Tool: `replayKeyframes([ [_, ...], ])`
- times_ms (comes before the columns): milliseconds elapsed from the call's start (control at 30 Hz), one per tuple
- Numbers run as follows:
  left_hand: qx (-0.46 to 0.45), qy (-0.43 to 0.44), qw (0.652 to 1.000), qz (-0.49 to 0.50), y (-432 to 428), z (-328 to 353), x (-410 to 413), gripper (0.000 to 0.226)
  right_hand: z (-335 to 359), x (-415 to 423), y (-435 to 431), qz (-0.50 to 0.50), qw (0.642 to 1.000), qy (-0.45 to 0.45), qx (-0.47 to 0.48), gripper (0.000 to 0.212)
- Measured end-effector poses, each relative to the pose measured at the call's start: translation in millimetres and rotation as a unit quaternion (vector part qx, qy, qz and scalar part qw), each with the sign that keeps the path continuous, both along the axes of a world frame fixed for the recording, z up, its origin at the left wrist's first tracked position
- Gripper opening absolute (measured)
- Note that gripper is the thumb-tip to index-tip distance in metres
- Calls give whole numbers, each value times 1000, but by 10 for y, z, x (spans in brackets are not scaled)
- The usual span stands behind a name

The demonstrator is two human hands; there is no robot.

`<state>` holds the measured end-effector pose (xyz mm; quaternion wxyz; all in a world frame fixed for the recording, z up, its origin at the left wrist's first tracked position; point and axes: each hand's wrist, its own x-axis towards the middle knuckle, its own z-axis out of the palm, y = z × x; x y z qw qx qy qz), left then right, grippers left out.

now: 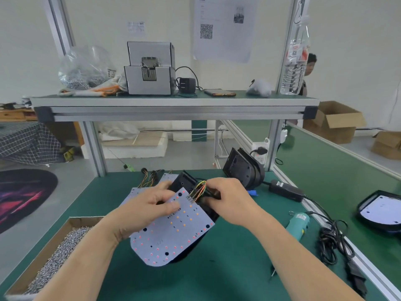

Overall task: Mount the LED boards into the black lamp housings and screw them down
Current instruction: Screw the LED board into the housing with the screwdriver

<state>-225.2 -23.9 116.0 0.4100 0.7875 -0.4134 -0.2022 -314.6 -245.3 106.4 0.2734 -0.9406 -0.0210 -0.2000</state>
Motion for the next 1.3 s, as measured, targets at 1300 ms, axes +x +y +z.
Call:
replayKeyframes([
  [1300,-149,118,978,90,-147,-269,-68,37,-250,-147,186,-27,999,-32,-33,43],
])
